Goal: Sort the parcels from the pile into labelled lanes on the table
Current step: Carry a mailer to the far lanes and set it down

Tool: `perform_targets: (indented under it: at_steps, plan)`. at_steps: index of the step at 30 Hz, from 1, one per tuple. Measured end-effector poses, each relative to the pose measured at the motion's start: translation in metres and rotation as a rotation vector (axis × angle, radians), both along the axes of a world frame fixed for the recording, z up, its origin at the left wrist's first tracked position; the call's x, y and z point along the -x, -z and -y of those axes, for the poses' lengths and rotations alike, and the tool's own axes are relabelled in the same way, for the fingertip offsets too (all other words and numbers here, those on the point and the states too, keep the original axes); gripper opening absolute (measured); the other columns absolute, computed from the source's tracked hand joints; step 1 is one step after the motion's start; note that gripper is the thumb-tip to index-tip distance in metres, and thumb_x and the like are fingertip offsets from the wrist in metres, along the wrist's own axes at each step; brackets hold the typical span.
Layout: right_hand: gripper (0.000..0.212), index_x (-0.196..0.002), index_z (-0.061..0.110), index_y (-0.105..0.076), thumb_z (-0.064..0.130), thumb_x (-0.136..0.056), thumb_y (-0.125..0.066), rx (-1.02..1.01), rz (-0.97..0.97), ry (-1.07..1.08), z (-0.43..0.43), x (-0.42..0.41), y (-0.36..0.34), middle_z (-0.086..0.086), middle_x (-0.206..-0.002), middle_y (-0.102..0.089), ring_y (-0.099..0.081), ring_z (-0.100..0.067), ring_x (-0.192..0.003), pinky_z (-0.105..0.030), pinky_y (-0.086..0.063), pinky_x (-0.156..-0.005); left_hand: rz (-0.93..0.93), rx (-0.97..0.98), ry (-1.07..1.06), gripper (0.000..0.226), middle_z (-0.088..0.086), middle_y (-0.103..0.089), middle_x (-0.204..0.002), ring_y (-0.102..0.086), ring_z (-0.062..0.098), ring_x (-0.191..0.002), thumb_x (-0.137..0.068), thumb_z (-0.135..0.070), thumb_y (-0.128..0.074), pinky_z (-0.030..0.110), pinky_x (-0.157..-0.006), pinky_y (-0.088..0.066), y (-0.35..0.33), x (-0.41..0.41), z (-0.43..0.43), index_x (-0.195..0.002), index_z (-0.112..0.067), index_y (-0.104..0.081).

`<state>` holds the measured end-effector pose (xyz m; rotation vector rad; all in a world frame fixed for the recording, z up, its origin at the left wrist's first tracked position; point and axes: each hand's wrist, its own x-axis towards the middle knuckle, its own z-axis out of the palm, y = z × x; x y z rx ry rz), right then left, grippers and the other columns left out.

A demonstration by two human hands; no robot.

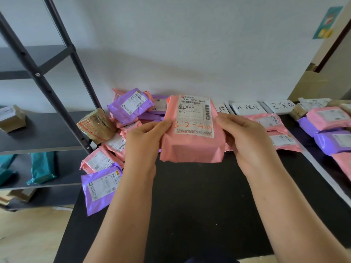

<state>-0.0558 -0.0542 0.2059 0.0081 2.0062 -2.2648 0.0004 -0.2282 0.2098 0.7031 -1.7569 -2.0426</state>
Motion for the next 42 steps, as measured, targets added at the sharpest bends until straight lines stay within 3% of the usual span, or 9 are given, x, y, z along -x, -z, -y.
perform_targets:
  at_steps: [5, 10, 14, 18, 24, 28, 31, 37, 42]
  plan:
    - [0.016, -0.094, 0.02, -0.075, 0.017, -0.098, -0.06, 0.041, -0.041, -0.049, 0.002, -0.005, -0.002, 0.002, -0.094, -0.078, -0.071, -0.01, -0.083, -0.024, -0.058, -0.072, 0.065, -0.145, -0.083, 0.036, -0.011, -0.069, -0.057, -0.064, 0.012, -0.061, -0.082, -0.017, -0.077, 0.027, -0.062, -0.054, 0.008, 0.008, 0.005, -0.048, -0.027, -0.074]
    - [0.016, -0.09, 0.024, -0.075, 0.02, -0.097, -0.061, -0.022, -0.068, -0.019, 0.002, -0.002, -0.001, 0.006, -0.09, -0.077, -0.071, -0.01, -0.089, -0.028, -0.056, -0.088, -0.017, -0.202, -0.01, 0.005, -0.001, -0.067, -0.077, -0.065, 0.009, -0.068, -0.089, -0.016, -0.069, 0.024, -0.065, -0.056, 0.019, 0.012, 0.005, -0.088, -0.011, -0.066]
    - [0.017, -0.084, 0.027, -0.074, 0.023, -0.096, -0.062, -0.063, -0.07, -0.016, 0.001, 0.0, 0.0, 0.009, -0.084, -0.076, -0.071, -0.006, -0.084, -0.029, -0.056, -0.089, 0.001, -0.19, 0.01, 0.007, -0.002, -0.067, -0.073, -0.064, 0.011, -0.068, -0.089, -0.016, -0.069, 0.028, -0.07, -0.055, 0.022, 0.014, 0.005, -0.086, -0.01, -0.065]
    - [0.022, -0.081, 0.03, -0.074, 0.018, -0.095, -0.062, -0.072, -0.085, -0.037, -0.002, 0.003, 0.005, 0.011, -0.084, -0.076, -0.071, -0.005, -0.082, -0.03, -0.055, -0.085, 0.072, -0.097, -0.013, 0.01, -0.009, -0.069, -0.057, -0.065, 0.006, -0.056, -0.087, -0.015, -0.072, 0.021, -0.054, -0.054, 0.019, 0.013, 0.007, -0.077, -0.016, -0.071]
    - [0.018, -0.09, 0.023, -0.077, 0.007, -0.09, -0.067, -0.119, -0.114, -0.074, -0.008, 0.005, 0.013, 0.006, -0.09, -0.077, -0.072, -0.012, -0.086, -0.031, -0.054, -0.077, 0.099, -0.043, 0.02, 0.01, -0.004, -0.076, -0.073, -0.067, 0.016, -0.068, -0.087, -0.022, -0.074, 0.034, -0.069, -0.056, 0.023, 0.01, 0.004, -0.077, -0.021, -0.075]
    - [0.016, -0.092, 0.02, -0.076, 0.007, -0.087, -0.07, -0.224, -0.15, -0.124, -0.013, 0.005, 0.02, 0.007, -0.093, -0.077, -0.072, -0.011, -0.093, -0.034, -0.055, -0.088, 0.082, -0.031, 0.022, 0.01, -0.002, -0.078, -0.091, -0.073, 0.019, -0.085, -0.087, -0.028, -0.074, 0.034, -0.073, -0.057, 0.027, 0.007, 0.0, -0.091, -0.02, -0.078]
    - [0.015, -0.091, 0.019, -0.076, 0.005, -0.087, -0.07, -0.273, -0.127, -0.155, -0.016, 0.003, 0.029, 0.008, -0.091, -0.077, -0.073, -0.01, -0.086, -0.035, -0.056, -0.086, 0.094, -0.009, 0.006, 0.013, 0.0, -0.077, -0.094, -0.074, 0.022, -0.09, -0.085, -0.027, -0.076, 0.039, -0.082, -0.059, 0.032, 0.007, 0.0, -0.095, -0.019, -0.079]
    - [0.016, -0.088, 0.023, -0.075, 0.008, -0.085, -0.072, -0.393, -0.134, -0.145, -0.022, 0.0, 0.041, 0.014, -0.09, -0.075, -0.069, 0.0, -0.087, -0.019, -0.051, -0.079, 0.078, -0.015, 0.019, 0.007, 0.006, -0.077, -0.092, -0.072, 0.031, -0.093, -0.09, -0.014, -0.069, 0.045, -0.086, -0.058, 0.042, 0.01, -0.005, -0.092, -0.016, -0.076]
    - [0.029, -0.105, 0.03, -0.069, 0.006, -0.092, -0.06, -0.409, -0.148, 0.017, -0.028, 0.002, 0.042, 0.022, -0.098, -0.07, -0.062, 0.012, -0.092, -0.009, -0.044, -0.074, 0.057, 0.033, 0.05, 0.009, 0.009, -0.076, -0.097, -0.07, 0.036, -0.098, -0.093, -0.016, -0.066, 0.059, -0.087, -0.055, 0.046, 0.009, -0.011, -0.092, -0.019, -0.074]
